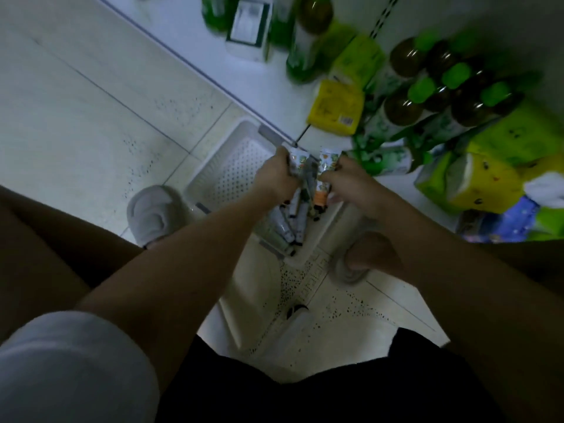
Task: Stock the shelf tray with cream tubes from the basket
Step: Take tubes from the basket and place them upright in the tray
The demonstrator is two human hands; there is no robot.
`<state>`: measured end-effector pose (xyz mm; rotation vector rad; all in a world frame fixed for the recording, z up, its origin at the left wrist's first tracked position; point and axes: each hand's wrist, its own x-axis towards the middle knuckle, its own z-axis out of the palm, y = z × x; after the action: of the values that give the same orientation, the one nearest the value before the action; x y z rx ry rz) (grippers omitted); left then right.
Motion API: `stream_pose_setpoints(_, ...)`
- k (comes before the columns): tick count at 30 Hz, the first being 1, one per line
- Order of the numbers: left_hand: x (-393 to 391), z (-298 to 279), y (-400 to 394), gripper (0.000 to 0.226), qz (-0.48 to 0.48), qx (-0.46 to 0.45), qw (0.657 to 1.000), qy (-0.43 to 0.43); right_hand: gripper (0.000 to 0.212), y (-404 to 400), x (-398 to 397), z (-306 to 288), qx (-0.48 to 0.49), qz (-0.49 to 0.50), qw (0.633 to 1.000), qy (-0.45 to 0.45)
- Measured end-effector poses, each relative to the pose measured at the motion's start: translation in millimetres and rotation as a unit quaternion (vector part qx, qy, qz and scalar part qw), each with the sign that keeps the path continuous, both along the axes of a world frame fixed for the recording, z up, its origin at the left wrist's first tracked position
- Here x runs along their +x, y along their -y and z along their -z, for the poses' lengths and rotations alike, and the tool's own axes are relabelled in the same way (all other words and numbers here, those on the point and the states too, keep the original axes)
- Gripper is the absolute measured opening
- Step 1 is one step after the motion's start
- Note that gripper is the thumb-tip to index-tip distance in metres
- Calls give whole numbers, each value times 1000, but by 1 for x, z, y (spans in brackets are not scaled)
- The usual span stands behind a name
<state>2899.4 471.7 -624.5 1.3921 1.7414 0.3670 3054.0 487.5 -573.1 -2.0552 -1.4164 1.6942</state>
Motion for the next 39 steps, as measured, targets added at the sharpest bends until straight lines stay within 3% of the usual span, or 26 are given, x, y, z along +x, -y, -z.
stream_pose_setpoints(2,-6,-30,-8,35,12,42,998,33,20,-2,-1,-32,37,2,999,-26)
stream_pose_setpoints(6,-15,-106,-23,34,47,81,983,159,42,2,4,-105,128,-10,990,-54)
stream_pose_setpoints(9,-19,-174,-32,21,99,85,967,217,22,7,11,-161,196,-27,976,-94)
stream_pose_setpoints(12,-22,-244,-36,15,125,120,956,236,19,13,22,-216,280,-42,955,-90)
stream_pose_setpoints(15,-23,-313,-34,34,138,145,942,269,15,18,35,-266,350,-57,930,-93)
stream_pose_setpoints(18,-21,-378,-35,43,194,163,930,265,10,23,47,-314,419,-69,900,-103)
stream_pose_setpoints(22,-5,-454,-39,15,272,175,909,261,10,35,66,-376,470,-85,872,-105)
stream_pose_setpoints(27,39,-530,-52,20,348,207,887,221,15,44,106,-445,525,-90,844,-60)
stream_pose_setpoints(31,90,-569,-65,29,342,266,876,213,15,37,143,-483,550,-58,833,1)
stream_pose_setpoints(39,173,-605,-104,11,326,349,865,155,3,8,206,-522,566,-5,819,94)
